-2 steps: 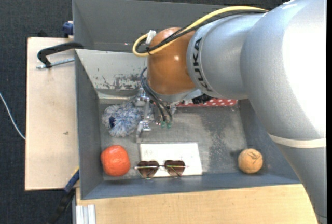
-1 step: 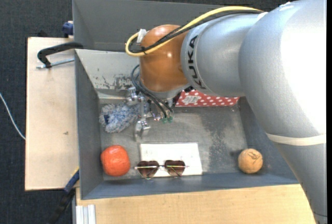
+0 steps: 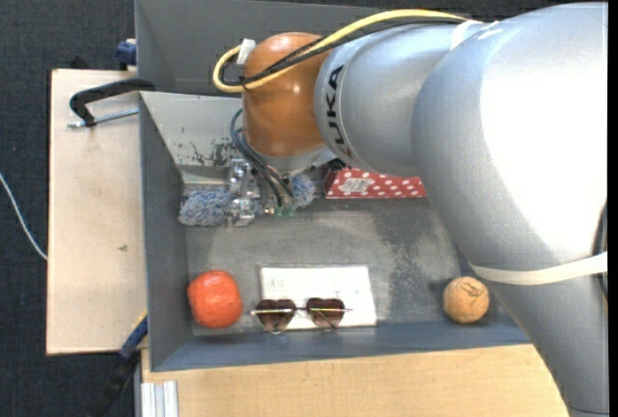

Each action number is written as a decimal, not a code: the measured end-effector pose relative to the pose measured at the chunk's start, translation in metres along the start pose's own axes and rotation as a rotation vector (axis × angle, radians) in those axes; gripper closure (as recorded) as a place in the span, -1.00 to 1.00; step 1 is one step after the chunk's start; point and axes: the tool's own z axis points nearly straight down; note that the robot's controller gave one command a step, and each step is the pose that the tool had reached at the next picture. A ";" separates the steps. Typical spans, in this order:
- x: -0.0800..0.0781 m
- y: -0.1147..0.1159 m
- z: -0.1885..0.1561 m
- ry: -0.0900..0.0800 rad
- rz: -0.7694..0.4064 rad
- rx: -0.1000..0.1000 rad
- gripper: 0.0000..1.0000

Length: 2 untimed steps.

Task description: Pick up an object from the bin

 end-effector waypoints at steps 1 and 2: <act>0.000 0.000 0.000 0.000 0.001 0.000 1.00; 0.004 0.007 -0.042 0.018 -0.030 0.004 1.00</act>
Offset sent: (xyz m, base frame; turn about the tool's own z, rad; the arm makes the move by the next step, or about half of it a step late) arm -0.0049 0.0118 0.0713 -0.0473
